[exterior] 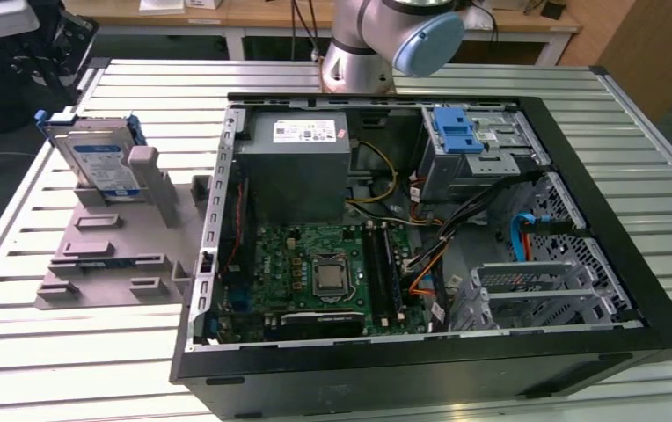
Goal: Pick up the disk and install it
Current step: 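Reach for the disk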
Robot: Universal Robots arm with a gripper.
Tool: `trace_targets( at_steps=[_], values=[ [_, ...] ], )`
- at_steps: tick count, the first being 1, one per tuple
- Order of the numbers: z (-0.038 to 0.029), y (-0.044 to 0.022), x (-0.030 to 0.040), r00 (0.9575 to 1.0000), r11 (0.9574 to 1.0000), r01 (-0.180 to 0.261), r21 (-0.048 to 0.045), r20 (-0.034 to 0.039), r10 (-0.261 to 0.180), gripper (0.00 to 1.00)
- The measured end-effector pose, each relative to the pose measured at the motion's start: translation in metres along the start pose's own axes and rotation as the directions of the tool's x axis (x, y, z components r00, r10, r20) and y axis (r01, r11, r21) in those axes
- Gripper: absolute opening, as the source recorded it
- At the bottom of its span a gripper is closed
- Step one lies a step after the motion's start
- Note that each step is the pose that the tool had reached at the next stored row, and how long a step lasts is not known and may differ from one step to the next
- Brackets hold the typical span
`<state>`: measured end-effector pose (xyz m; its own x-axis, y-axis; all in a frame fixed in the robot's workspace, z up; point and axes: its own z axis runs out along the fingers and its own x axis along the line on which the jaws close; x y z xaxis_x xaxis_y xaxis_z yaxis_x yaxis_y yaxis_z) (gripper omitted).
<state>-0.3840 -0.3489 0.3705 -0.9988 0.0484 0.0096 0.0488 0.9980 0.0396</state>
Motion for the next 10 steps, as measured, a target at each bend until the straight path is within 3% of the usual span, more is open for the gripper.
trace_targets(
  at_steps=[10],
  values=[
    [0.0035, 0.0090, 0.0188, 1.0000, 1.0000, 0.000, 0.0001, -0.0002, 0.000, 0.11]
  ],
)
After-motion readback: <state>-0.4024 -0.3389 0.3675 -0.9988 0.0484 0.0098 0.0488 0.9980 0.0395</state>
